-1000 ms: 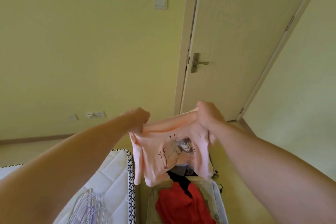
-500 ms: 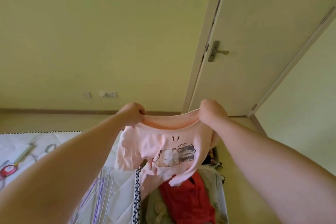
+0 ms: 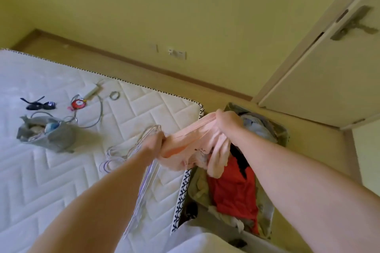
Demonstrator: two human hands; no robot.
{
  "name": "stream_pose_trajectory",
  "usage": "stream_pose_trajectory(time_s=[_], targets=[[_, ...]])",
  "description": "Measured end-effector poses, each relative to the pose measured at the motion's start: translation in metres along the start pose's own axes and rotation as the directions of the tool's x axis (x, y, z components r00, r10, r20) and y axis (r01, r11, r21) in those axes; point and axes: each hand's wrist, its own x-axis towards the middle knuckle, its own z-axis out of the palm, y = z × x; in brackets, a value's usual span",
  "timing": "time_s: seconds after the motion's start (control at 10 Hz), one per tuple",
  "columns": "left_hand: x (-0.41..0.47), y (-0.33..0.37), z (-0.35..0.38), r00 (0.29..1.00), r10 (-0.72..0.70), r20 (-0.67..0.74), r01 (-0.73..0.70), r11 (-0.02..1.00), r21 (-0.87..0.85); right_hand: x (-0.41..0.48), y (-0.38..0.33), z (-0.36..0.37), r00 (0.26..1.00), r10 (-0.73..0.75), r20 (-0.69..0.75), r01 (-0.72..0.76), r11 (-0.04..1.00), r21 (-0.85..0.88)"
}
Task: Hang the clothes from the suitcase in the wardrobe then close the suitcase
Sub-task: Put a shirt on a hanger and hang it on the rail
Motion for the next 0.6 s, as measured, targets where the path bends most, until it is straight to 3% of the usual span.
stream_pose_trajectory(time_s=[0.1,0.2,0.4,0.6], targets=[[-0.013,-0.046,0.000,0.976,-0.214,-0.031,0.214,0.977,-0.010,0.004,-0.014,0.053,0.995,-0.032,0.096,0.035,0.999,-0.035],[-0.009,-0.084,-0.002,0.944,-0.330,-0.001,0.329,0.940,0.085,0.010,-0.018,0.104,0.977,-0.102,0.186,0.146,0.961,-0.237],[-0.003,-0.125,0.004,0.899,-0.437,-0.007,0.411,0.841,0.350,0.010,-0.009,0.161,0.961,-0.143,0.236,0.234,0.876,-0.421],[0.036,-0.154,0.013,0.883,-0.448,-0.140,0.470,0.844,0.258,0.024,0.012,0.213,0.937,-0.111,0.331,0.269,0.832,-0.485]])
